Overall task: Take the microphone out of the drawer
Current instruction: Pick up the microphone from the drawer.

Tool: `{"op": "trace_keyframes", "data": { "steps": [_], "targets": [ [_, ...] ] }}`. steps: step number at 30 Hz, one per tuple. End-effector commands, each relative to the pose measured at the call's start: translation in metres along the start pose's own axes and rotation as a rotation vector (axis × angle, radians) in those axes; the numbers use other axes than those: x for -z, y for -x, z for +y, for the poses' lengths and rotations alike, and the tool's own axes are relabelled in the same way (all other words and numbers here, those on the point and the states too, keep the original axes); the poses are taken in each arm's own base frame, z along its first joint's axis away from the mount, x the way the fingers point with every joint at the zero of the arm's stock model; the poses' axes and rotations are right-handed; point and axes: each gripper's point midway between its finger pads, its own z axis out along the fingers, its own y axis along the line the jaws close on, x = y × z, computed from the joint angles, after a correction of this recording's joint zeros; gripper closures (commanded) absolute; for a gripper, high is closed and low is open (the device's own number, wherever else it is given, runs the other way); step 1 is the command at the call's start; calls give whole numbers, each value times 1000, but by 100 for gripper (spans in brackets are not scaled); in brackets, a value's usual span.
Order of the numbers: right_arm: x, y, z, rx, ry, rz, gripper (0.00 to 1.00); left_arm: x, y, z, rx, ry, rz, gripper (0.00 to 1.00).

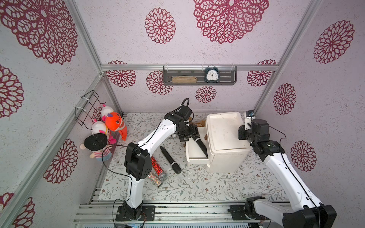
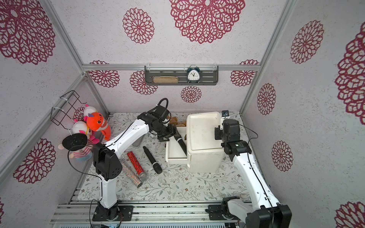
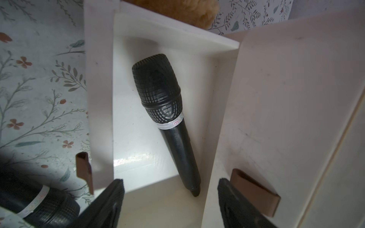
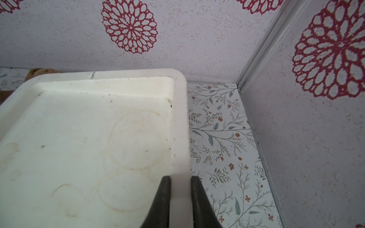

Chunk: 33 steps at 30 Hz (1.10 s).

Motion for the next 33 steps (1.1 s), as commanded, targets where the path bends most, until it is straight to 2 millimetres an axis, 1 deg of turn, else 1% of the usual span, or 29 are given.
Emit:
{"op": "trace_keyframes", "data": {
  "steps": [1, 2, 8, 15, 23, 25, 29, 33],
  "targets": [
    [9, 28, 2, 6, -6, -122, 100, -6, 4, -11, 51, -56, -12, 26],
    [8, 27, 2, 9, -6, -121, 100, -8, 5, -11, 64, -62, -15, 29],
    [9, 27, 1, 15, -11, -121, 100, -21, 7, -14, 104, -88, -12, 32],
    [10, 29, 1, 20, -10, -127, 100, -38, 6, -13, 117, -74, -3, 32],
    [9, 27, 3, 17, 1, -125, 100, -56, 5, -6, 148, -60, 8, 33],
    [10, 26, 3, 18, 0, -126, 100, -60, 5, -6, 151, -59, 10, 35],
    [11, 26, 2, 19, -5, -125, 100, -68, 4, -5, 155, -51, 12, 35],
    [11, 25, 1, 19, -6, -123, 100, -75, 4, -5, 152, -40, 19, 38]
  ]
}}
